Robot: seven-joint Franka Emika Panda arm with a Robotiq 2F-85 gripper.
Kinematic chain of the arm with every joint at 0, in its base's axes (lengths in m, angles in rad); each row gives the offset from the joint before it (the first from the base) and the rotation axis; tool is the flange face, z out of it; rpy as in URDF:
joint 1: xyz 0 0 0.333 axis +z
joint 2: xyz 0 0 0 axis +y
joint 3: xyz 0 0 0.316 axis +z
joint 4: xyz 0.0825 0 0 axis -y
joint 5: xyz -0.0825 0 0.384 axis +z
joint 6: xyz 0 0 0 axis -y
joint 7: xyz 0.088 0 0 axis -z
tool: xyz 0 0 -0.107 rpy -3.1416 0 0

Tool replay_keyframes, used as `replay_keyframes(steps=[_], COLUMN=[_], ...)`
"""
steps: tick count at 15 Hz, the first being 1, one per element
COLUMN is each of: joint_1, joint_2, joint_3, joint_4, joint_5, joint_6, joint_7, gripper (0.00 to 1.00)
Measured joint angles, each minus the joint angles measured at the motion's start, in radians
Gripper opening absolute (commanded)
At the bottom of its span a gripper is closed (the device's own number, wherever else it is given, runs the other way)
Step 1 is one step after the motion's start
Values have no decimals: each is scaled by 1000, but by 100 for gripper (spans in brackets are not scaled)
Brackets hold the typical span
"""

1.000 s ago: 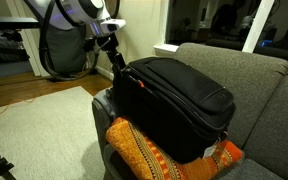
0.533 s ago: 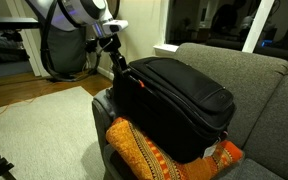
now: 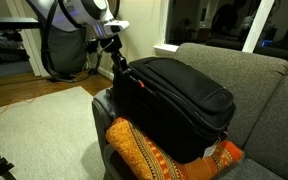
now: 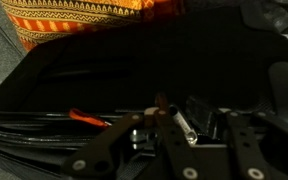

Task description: Slide the zip to the right

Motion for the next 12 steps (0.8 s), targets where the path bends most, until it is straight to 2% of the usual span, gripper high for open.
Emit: replay_keyframes(steps=[1,4,6,12], joint_1=[0,0,0,-1], joint_2=[0,0,0,0], joint_3=[-1,-7,-14,-27], joint_4=[0,-2,-4,-6], joint_5=[0,0,-1,-1], joint_6=[0,-4,-4,-5], joint_7=[1,3,3,3], gripper=[8,0,4,3])
